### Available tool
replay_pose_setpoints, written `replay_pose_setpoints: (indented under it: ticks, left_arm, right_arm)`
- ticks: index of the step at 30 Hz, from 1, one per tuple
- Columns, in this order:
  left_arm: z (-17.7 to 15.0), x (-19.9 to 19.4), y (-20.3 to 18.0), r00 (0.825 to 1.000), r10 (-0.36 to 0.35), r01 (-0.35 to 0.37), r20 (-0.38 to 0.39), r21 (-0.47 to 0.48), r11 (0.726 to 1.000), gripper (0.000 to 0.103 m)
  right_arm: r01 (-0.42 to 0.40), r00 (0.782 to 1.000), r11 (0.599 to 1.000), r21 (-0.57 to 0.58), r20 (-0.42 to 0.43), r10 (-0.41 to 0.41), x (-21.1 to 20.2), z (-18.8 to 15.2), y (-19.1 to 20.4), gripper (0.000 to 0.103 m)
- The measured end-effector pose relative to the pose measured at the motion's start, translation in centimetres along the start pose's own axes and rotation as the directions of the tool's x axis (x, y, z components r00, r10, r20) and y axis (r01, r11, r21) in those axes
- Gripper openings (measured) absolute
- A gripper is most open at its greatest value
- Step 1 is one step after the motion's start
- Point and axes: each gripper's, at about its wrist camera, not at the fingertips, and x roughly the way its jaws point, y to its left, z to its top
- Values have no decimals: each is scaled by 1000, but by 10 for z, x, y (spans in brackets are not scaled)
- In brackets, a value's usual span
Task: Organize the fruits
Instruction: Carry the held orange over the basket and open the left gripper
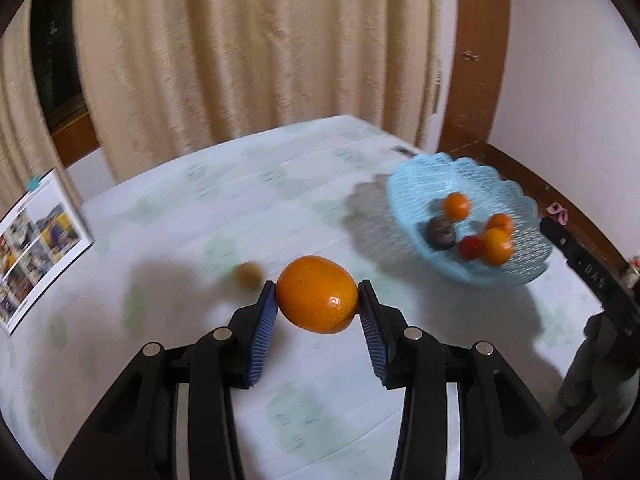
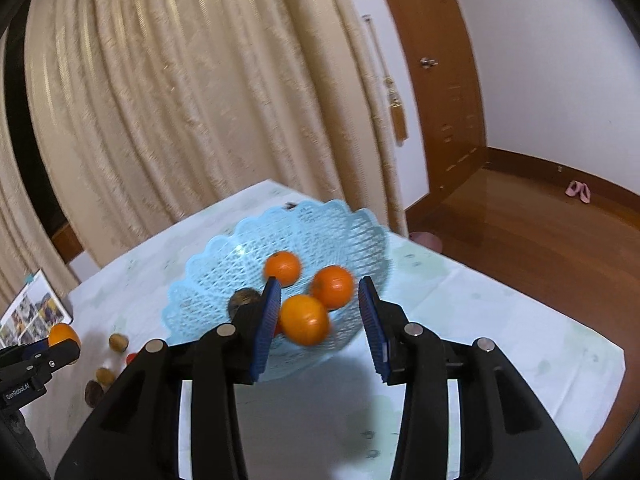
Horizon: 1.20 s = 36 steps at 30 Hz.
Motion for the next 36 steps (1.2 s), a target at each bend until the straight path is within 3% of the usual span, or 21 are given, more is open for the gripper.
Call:
replay_pose_setpoints:
  ticks: [13, 16, 17, 19, 26, 36]
  left_arm:
    - [32, 40, -80, 992, -128, 129, -18, 99, 987, 42]
    - [34, 47, -87, 988, -150, 151, -24, 102, 983, 42]
    - [35, 50, -89, 987, -158, 159, -22, 103, 982, 47]
    - [36, 52, -89, 987, -161, 162, -16, 104, 981, 67]
    - [44, 51, -56, 993, -121, 121, 4, 45, 992, 69]
    - [49, 47, 26, 1000, 22, -21, 7, -77, 997, 69]
  right_arm:
    - [36, 999, 997, 72, 34, -38, -6, -1, -26, 42]
    - [37, 998, 996, 76, 39, -40, -7, -2, -26, 50]
    - [40, 998, 997, 73, 42, -43, -7, -2, -25, 50]
    - [41, 998, 997, 69, 43, -44, -7, -2, -25, 50]
    - [37, 998, 997, 61, 43, -39, -6, -3, -21, 50]
    - [2, 999, 1000, 23, 34, -2, -11, -5, -5, 50]
